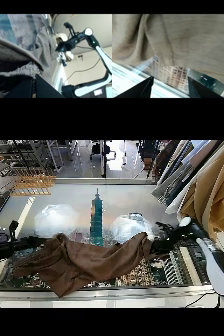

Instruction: Fold the clothes and pants, and hang the long-sleeved shirts on hangers.

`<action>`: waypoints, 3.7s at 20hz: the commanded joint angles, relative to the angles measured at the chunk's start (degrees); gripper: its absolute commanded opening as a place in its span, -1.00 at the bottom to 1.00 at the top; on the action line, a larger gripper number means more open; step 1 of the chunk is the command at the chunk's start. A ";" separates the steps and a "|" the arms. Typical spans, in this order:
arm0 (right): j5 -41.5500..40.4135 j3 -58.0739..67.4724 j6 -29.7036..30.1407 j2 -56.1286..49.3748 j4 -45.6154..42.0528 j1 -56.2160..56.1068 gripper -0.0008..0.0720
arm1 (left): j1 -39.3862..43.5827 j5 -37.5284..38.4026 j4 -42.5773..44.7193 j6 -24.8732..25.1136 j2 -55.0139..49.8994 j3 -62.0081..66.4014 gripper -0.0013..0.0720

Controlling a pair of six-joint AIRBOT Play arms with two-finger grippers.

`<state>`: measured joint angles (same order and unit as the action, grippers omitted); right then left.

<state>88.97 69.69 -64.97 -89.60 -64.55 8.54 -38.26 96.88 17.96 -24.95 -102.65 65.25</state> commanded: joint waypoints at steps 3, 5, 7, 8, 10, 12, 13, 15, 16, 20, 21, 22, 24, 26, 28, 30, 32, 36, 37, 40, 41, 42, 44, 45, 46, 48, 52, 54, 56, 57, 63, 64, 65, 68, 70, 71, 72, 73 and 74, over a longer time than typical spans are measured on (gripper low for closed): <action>-6.01 -0.02 -1.84 -0.04 -20.83 -16.46 0.34 | -1.38 0.20 -0.50 -1.68 3.67 0.09 -0.95; -8.48 -0.26 -4.31 -0.11 -22.40 -19.34 0.34 | -1.55 0.20 -0.46 -2.08 3.69 0.07 -0.95; -10.69 -1.77 -7.50 -0.11 -22.67 -20.28 0.35 | -1.55 0.20 -0.48 -2.08 3.72 0.07 -0.95; -11.39 -3.02 -9.31 -0.15 -22.99 -20.37 0.34 | -1.55 0.20 -0.48 -2.08 3.72 0.07 -0.95; -13.88 -6.08 -13.84 -0.17 -24.22 -20.37 0.29 | -1.55 0.17 -0.48 -2.08 3.74 0.07 -0.95; -16.39 -8.41 -17.25 -0.13 -24.33 -20.37 -0.80 | -1.57 0.17 -0.55 -3.67 3.89 0.11 -0.95; -16.79 -8.26 -18.29 0.07 -24.41 -20.37 -0.93 | -1.60 -0.13 -0.85 -6.80 4.17 0.37 -0.95; -14.43 -5.81 -18.86 2.12 -26.43 -20.37 -0.94 | -1.84 -1.49 -0.92 -13.31 6.38 2.16 -0.95; -12.44 -3.87 -18.93 4.22 -28.35 -20.33 -0.94 | -2.01 -2.01 -0.96 -15.69 8.35 3.85 -0.95; -9.35 7.96 -19.65 18.93 -42.42 -19.93 -0.94 | -4.70 -5.51 -12.04 -27.56 19.98 15.08 -0.95; -10.14 11.41 -21.22 22.82 -44.46 -19.04 -0.94 | -6.47 -8.33 -19.23 -29.59 23.47 17.66 -0.95; -11.82 14.91 -23.02 27.08 -45.29 -17.38 -0.94 | -8.44 -11.82 -26.23 -30.45 26.73 19.56 -0.95; -15.37 20.06 -24.59 35.17 -45.07 -14.16 -0.94 | -13.73 -21.20 -39.19 -30.64 33.94 21.31 -0.95; -16.81 23.17 -24.52 42.38 -44.94 -12.92 -0.94 | -20.79 -30.10 -46.49 -32.39 41.11 21.31 -0.95; -16.85 24.72 -23.96 48.19 -44.76 -12.92 -0.94 | -29.92 -34.51 -50.18 -32.96 46.99 21.31 -0.95; -17.66 25.20 -23.12 52.57 -45.27 -12.92 -0.94 | -38.29 -34.60 -56.28 -34.47 50.01 21.31 -0.95; -19.76 25.18 -20.70 55.63 -45.81 -12.92 -0.94 | -44.26 -34.56 -66.23 -34.64 50.80 21.31 -0.95; -21.16 25.18 -19.32 56.02 -46.45 -12.92 -0.94 | -51.19 -34.25 -64.39 -32.92 50.40 21.31 -0.95; -21.09 25.18 -19.32 55.04 -46.21 -12.92 -0.94 | -51.17 -34.29 -58.16 -32.94 50.27 21.31 -0.95; -18.71 25.16 -19.30 50.34 -42.51 -12.94 -0.94 | -46.66 -32.41 -30.51 -36.44 50.14 21.29 -0.95; -15.19 25.11 -19.30 48.24 -40.89 -12.92 -0.94 | -43.63 -30.77 -21.03 -37.44 50.12 21.22 -0.95; -9.35 25.03 -19.30 45.88 -40.52 -12.94 -0.94 | -40.65 -29.20 -12.81 -37.66 50.12 21.22 -0.95; 0.92 23.06 -19.34 42.69 -40.74 -12.92 -0.94 | -36.52 -28.50 -0.22 -37.62 50.12 21.09 -0.95; 2.56 20.72 -19.41 42.12 -40.63 -12.94 -0.94 | -35.67 -28.48 3.65 -37.20 50.07 20.63 -0.95; 2.05 17.40 -19.65 42.03 -40.61 -12.92 -0.94 | -35.60 -28.50 6.49 -36.44 50.01 19.50 -0.95; -3.21 9.75 -21.51 41.90 -40.85 -12.92 -0.95 | -35.58 -28.50 8.46 -35.95 49.05 15.76 -0.95; -27.98 -3.39 -30.05 36.44 -41.99 -12.33 -0.95 | -28.11 -35.95 4.81 -33.97 40.70 5.77 -0.95; -42.18 -4.92 -34.36 28.33 -41.99 -10.21 -0.95 | -20.92 -43.19 -2.71 -31.71 32.63 4.79 -0.95; -54.42 -2.78 -37.05 17.73 -41.75 -7.54 -0.95 | -13.55 -51.98 -13.44 -24.76 24.20 4.85 -0.95; -58.18 -0.28 -37.68 11.82 -41.33 -6.58 -0.95 | -10.10 -56.15 -17.79 -21.16 20.02 5.33 -0.95; -58.75 21.57 -37.90 -13.31 -33.86 -5.46 -0.94 | -1.36 -60.26 -19.76 -20.02 1.42 17.84 -0.74; -57.20 23.39 -37.88 -14.08 -32.11 -4.96 -0.83 | -2.05 -60.04 -19.76 -20.06 0.90 19.19 0.18; -53.83 24.79 -37.88 -14.08 -29.99 -4.20 -0.36 | -3.34 -59.23 -19.67 -21.14 1.20 19.58 0.70; -34.14 26.53 -29.68 -12.09 -22.93 -1.03 0.24 | -11.37 -45.90 -5.90 -25.33 3.96 19.76 0.59; -18.80 25.07 -16.55 -10.69 -9.09 1.05 0.24 | -17.35 -36.76 19.91 -41.33 6.43 19.76 0.37; -12.07 23.06 -11.56 -9.79 -0.79 1.25 0.23 | -19.76 -32.68 35.04 -49.94 7.32 19.76 0.36; -6.23 19.56 -7.96 -8.28 7.58 0.98 0.14 | -21.51 -29.11 46.36 -54.38 7.58 19.74 0.36; -3.08 15.08 -6.23 -6.27 14.51 0.04 0.10 | -22.91 -25.94 53.86 -54.75 7.56 19.56 0.36; -2.45 9.44 -4.90 -3.48 20.24 -1.42 0.10 | -24.11 -24.55 57.16 -54.23 7.54 18.97 0.36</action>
<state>71.75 87.72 -80.29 -97.45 -66.32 8.14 -57.56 62.17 47.62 -69.10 -95.96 84.60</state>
